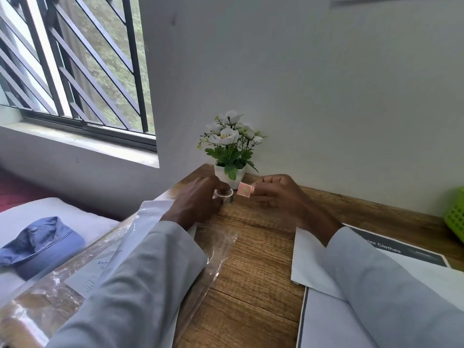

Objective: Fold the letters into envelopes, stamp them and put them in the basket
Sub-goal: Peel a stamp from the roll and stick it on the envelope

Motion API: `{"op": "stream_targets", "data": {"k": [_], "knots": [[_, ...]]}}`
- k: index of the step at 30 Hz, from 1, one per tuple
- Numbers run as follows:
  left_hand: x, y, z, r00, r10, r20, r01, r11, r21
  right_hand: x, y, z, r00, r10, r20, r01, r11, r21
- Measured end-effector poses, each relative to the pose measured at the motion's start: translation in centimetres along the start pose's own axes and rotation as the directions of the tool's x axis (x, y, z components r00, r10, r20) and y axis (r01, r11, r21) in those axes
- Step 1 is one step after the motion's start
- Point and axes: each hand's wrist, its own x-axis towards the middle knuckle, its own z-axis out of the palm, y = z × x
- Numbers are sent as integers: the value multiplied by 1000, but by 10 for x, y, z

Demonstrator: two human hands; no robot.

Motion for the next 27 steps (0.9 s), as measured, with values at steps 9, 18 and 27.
{"op": "stream_targets", "data": {"k": [9,18,27], "knots": [[-12,88,-28,994,111,-13,-81,635,-768,-85,-49,-55,991,-33,133,48,992,-114],[-33,171,-26,871,440,220,-42,513,-857,-188,-40,-101,998,-49,-24,50,999,8],[-32,204,-13,832,453,320,2,574,-819,-223,-28,-124,996,-21,-90,27,998,60]]}}
